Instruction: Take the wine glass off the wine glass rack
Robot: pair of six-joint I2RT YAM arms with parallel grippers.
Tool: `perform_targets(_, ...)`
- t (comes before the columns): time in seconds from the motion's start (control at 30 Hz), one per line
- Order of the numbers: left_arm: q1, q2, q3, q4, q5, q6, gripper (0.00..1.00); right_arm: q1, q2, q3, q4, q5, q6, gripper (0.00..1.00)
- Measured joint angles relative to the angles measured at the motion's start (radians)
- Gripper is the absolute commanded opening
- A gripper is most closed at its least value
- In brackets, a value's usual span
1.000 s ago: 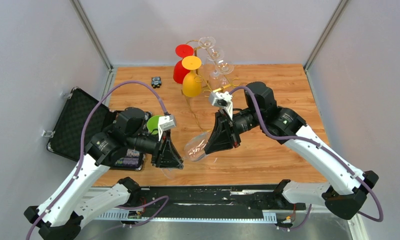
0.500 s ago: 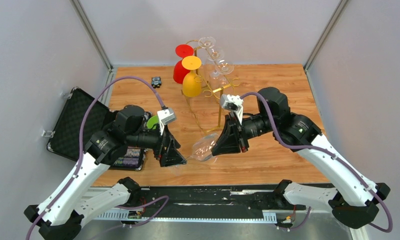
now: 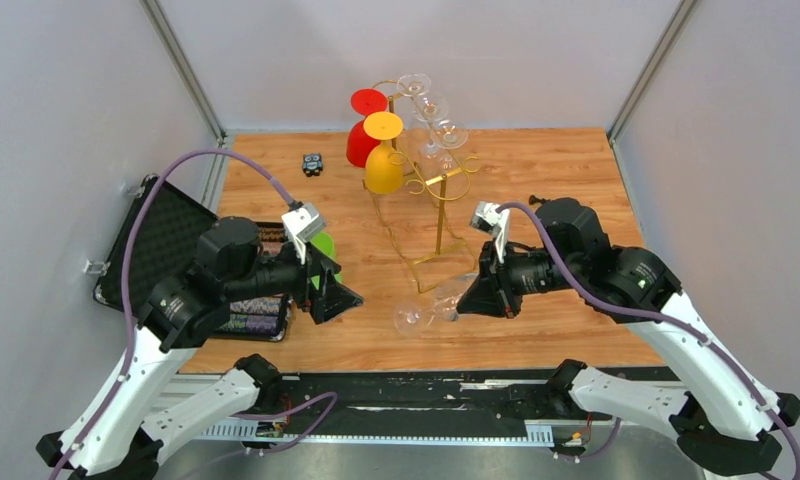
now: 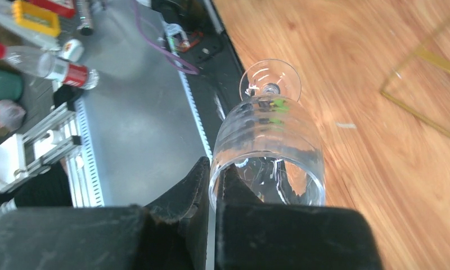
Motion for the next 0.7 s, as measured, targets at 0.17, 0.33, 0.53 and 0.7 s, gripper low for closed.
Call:
perform_targets(0.17,0.0,-0.039,0.0,0.001,-0.047,-0.008,1.0,0.0,-0.021,0.03,-0.122,0.193,0.041,0.0)
perform_targets(0.33,0.0,-0.058,0.0,0.001,-0.069,-0.013,1.0,-0.003,-0.014,0.058,-0.204,0.397,0.098,0.0)
perform_targets(0.53,0.0,-0.075,0.0,0.0,-0.084,-0.014,1.0,-0.145,0.026,0.06,-0.24,0.525,0.113,0.0)
perform_targets(0.7,0.0,-0.09,0.0,-0.002,-0.089,-0.014,1.0,-0.374,0.078,0.06,-0.223,0.534,0.085,0.0)
